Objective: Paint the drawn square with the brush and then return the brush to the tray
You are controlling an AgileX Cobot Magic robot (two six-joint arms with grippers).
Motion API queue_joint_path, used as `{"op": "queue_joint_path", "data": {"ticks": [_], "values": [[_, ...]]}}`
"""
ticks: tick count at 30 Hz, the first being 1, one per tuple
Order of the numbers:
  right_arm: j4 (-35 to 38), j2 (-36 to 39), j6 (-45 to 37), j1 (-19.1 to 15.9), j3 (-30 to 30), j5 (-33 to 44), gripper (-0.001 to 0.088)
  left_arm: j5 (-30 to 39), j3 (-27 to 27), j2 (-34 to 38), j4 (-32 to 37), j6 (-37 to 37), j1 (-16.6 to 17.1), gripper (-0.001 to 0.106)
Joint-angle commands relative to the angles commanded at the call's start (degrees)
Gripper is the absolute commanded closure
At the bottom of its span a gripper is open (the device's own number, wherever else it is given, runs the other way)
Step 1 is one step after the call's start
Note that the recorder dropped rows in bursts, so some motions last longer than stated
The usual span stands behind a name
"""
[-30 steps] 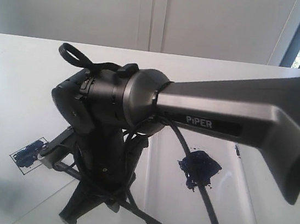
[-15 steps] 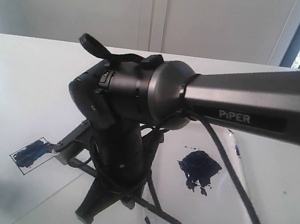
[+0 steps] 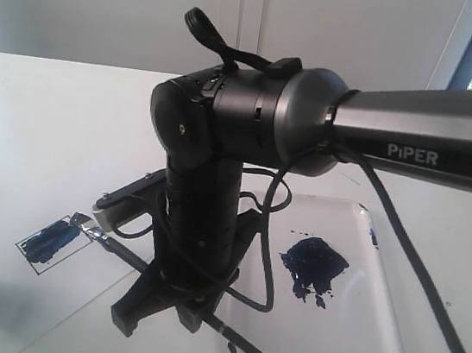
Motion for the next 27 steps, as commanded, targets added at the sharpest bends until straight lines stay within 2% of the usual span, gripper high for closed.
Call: {"op": "queue_joint_path", "data": {"ticks": [27], "values": [[0.8,4.0,0.0,0.0,0.0,0.0,0.0868,0.1,0.0,0.0,0.0,-0.1,0.0,0.055]]}}
